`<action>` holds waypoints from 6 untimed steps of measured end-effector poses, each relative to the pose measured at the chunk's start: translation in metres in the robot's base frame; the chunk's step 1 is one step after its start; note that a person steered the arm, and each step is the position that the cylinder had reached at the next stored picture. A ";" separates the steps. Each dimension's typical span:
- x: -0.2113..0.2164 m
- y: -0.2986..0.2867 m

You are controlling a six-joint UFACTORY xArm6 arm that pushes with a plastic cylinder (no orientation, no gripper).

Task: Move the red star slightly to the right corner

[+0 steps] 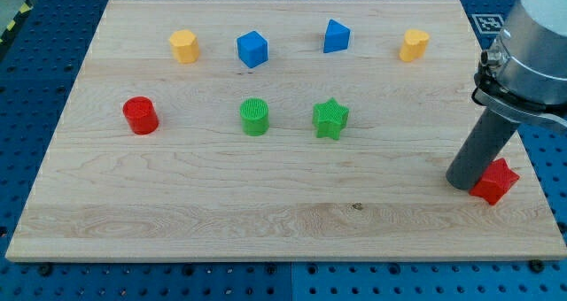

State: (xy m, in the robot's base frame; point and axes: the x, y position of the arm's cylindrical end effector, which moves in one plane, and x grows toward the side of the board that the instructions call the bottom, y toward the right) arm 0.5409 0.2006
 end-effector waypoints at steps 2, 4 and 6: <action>-0.033 -0.023; -0.011 0.032; -0.043 0.009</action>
